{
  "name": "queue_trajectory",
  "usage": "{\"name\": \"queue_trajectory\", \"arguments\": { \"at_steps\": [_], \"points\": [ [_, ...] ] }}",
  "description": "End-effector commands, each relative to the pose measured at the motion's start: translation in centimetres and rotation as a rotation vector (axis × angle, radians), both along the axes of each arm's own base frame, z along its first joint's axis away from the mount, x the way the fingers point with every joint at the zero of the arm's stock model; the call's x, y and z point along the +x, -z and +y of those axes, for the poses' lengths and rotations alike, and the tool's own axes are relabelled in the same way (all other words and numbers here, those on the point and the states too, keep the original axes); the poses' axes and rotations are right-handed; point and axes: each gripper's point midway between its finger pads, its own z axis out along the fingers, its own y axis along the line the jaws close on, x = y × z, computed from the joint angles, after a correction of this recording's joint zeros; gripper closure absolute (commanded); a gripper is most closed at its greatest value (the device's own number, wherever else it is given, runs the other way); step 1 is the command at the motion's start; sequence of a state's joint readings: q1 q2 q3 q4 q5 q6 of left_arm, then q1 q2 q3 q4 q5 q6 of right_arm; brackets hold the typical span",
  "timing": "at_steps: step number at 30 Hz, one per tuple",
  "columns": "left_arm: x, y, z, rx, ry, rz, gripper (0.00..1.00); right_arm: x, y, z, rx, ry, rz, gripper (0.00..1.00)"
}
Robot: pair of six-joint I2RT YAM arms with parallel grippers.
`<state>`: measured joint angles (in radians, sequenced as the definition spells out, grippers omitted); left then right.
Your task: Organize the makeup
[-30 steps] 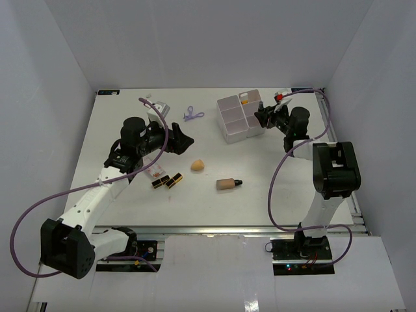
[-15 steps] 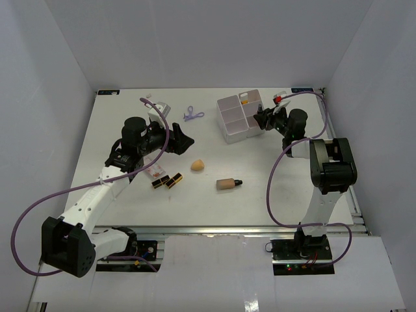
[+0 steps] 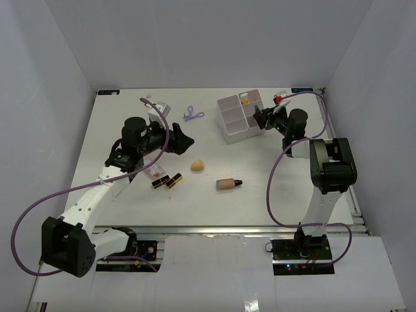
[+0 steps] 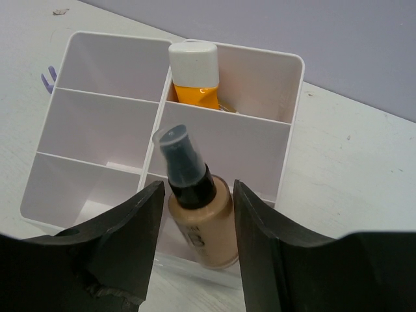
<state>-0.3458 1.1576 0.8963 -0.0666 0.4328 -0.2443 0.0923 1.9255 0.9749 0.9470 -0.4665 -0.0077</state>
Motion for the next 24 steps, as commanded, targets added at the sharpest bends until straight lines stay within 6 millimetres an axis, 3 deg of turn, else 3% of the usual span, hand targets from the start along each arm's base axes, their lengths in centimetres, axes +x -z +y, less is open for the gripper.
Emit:
{"name": "queue_trajectory", "arguments": {
  "at_steps": [1, 7, 12, 16, 20, 22, 24],
  "points": [
    [0.2, -0.3, 0.0, -0.003, 0.007, -0.019, 0.08, 1.3, -3.4, -0.2, -0.002, 0.003, -0.130, 0.47],
    [0.3, -0.1, 0.1, 0.000, 0.004, -0.017, 0.08, 1.4, -3.7, -0.5, 0.006, 0.015, -0.145, 0.58],
    [0.3, -0.1, 0.1, 0.001, 0.005, -0.018, 0.08, 0.2, -5.5, -0.1, 0.014, -0.044, -0.186, 0.57],
    [0.2, -0.2, 0.0, -0.002, 0.010, -0.018, 0.08, -2.1, -6.9, 1.4, -0.075, -0.209, -0.191, 0.52],
    [0.0, -0.6, -0.1, -0.010, 0.020, -0.024, 0.08, -8.1, -5.3, 4.9, -0.271, -0.672, -0.134, 0.38],
    [-0.1, -0.8, -0.2, -0.015, 0.026, -0.026, 0.08, -12.5, -4.2, 5.8, -0.318, -0.846, -0.074, 0.25],
    [-0.2, -0.9, -0.3, -0.019, 0.033, -0.027, 0.08, -15.2, -2.7, 6.3, -0.440, -0.944, -0.117, 0.19]
  ]
}}
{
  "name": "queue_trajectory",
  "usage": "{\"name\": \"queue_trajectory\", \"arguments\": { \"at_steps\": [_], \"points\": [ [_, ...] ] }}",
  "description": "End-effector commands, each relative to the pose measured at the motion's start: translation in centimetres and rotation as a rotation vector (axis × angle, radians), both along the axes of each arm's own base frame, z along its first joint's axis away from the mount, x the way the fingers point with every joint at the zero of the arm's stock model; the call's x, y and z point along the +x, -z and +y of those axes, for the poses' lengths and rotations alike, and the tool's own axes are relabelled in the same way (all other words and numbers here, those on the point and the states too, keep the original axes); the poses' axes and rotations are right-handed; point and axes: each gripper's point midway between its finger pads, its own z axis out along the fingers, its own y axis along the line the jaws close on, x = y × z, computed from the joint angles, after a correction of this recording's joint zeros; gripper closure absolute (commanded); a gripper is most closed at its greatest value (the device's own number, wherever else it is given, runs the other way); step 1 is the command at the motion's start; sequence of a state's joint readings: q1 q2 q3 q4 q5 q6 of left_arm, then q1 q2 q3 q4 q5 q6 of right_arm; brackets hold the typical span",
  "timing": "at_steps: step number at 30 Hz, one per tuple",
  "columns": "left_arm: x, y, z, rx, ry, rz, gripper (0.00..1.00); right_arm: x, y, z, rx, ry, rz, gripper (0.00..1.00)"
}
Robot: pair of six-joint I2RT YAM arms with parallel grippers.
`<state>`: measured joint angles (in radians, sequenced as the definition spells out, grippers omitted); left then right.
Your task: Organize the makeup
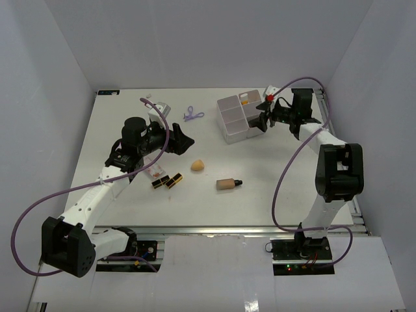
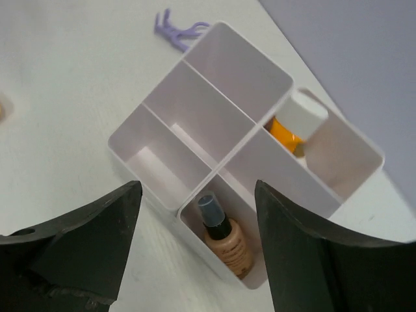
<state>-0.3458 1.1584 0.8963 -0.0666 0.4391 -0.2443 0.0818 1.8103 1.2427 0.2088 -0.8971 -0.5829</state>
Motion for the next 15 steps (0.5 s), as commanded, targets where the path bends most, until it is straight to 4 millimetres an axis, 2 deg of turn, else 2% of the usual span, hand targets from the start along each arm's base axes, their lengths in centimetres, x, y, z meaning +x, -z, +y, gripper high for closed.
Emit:
{"name": "queue_trajectory", "arguments": {
  "at_steps": [1, 3, 6, 10, 15],
  "points": [
    [-0.2, -1.0, -0.3, -0.023, 0.030, -0.029, 0.08, -13.2, 2.6, 3.2, -0.226, -0.504, 0.011, 0.15],
    [-0.3, -1.0, -0.4, -0.026, 0.036, -0.028, 0.08, -15.8, 4.5, 3.5, -0.356, -0.565, -0.007, 0.08],
    [-0.4, -1.1, -0.3, -0.028, 0.034, -0.030, 0.08, -19.5, 7.4, 4.2, -0.487, -0.613, -0.011, 0.05],
    [-0.4, -1.3, -0.2, -0.026, 0.028, -0.038, 0.08, -21.8, 8.7, 6.2, -0.550, -0.597, -0.009, 0.04],
    [-0.3, -1.2, -0.1, -0.023, 0.023, -0.039, 0.08, -22.1, 9.9, 7.6, -0.597, -0.543, 0.028, 0.05]
  ]
}}
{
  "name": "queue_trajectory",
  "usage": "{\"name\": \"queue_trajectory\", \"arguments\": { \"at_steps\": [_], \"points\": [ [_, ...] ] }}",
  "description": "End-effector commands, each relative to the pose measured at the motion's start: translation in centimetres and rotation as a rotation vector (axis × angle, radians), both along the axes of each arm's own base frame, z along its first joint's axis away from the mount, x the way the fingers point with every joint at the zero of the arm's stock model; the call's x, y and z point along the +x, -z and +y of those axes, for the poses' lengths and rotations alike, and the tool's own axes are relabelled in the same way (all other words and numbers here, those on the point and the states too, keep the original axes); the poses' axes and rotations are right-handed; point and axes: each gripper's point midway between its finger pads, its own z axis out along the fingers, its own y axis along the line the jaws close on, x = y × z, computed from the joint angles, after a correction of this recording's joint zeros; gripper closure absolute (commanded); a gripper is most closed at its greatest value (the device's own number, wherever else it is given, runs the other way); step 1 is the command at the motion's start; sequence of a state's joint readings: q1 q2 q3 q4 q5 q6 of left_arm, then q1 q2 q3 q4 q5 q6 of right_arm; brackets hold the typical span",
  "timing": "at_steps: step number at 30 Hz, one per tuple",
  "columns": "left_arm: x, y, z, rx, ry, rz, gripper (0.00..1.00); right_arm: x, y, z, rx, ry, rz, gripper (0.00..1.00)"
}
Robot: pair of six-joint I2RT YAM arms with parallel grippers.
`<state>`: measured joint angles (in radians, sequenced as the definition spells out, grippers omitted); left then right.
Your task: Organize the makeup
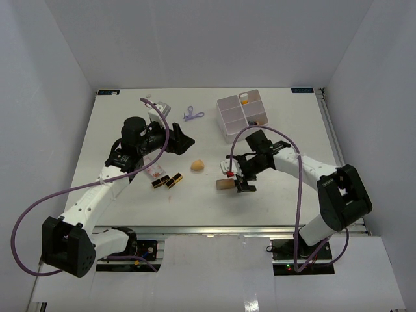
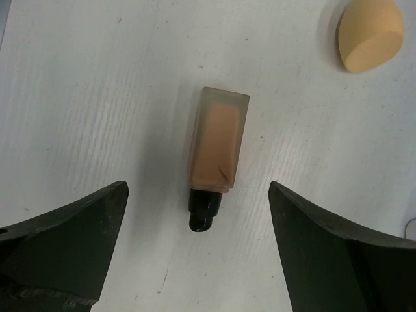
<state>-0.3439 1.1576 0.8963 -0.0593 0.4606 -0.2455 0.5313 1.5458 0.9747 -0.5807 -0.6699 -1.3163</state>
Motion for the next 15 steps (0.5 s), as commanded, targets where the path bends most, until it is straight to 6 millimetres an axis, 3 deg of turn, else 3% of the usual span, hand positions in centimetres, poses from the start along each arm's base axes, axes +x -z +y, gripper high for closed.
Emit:
{"name": "queue_trajectory", "arguments": {
  "at_steps": [1, 7, 15],
  "points": [
    [-0.1, -1.0, 0.1, -0.014, 0.004, -0.034, 0.08, 1.6, -0.3, 0.9, -0.047, 0.080, -0.076, 0.05],
    [-0.1, -1.0, 0.1, -0.012, 0.002, -0.035, 0.08, 1.4, 0.9, 2.7, -0.088, 0.120, -0.067, 0.08],
    [-0.2, -1.2, 0.2, -0.012, -0.001, -0.043, 0.08, 1.2, 2.1, 3.4, -0.120, 0.134, -0.034, 0.18]
  ]
}}
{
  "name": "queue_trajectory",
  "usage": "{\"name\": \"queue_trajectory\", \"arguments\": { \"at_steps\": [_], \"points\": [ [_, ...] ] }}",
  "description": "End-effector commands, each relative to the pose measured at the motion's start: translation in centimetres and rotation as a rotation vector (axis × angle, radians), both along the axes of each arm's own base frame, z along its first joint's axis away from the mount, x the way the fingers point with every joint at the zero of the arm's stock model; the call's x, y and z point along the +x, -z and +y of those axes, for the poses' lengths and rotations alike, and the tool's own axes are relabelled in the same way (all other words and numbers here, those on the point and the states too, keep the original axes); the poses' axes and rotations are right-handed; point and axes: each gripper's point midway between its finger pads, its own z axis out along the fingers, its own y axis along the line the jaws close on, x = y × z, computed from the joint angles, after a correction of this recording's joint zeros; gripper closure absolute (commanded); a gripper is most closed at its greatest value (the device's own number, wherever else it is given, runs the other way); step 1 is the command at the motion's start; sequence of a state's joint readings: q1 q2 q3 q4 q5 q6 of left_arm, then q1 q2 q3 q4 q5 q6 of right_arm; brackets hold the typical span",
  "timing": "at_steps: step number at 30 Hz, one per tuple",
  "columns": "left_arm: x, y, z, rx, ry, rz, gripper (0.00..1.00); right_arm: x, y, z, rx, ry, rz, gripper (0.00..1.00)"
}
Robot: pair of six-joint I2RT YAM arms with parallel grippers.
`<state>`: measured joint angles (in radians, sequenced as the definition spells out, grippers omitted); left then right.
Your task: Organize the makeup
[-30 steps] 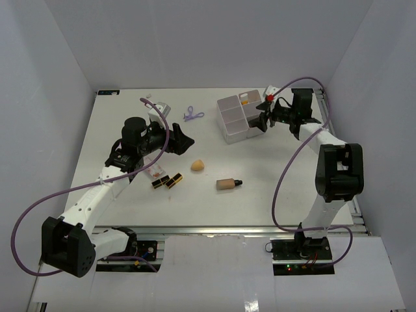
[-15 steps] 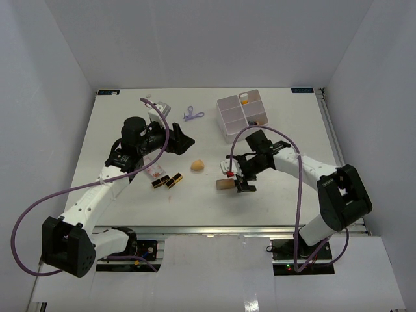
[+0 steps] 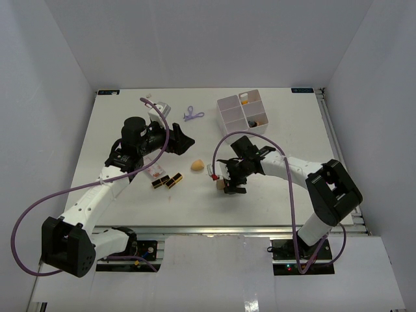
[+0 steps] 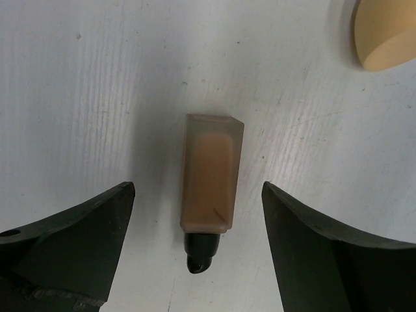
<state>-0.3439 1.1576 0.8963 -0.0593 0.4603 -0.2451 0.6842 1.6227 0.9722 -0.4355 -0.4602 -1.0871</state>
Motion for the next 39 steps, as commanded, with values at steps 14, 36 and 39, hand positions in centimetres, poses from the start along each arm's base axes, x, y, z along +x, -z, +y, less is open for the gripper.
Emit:
{"name": "queue_trajectory", "arguments": {
  "at_steps": [14, 36, 39],
  "points": [
    [-0.3, -1.4, 0.3, -0.013, -0.005, -0.049, 0.08, 1.3, 0.2, 0.9, -0.019, 0.022, -0.013, 0.58],
    [-0.1, -1.1, 0.3, -0.010, -0.012, -0.041, 0.08, 18.1, -13.7, -7.4, 0.179, 0.286, -0.338, 0.85],
    [0.1, -0.8, 0.3, -0.006, -0.014, -0.034, 0.08, 20.7, -14.4, -8.2, 0.172, 0.298, -0.408, 0.85]
  ]
}}
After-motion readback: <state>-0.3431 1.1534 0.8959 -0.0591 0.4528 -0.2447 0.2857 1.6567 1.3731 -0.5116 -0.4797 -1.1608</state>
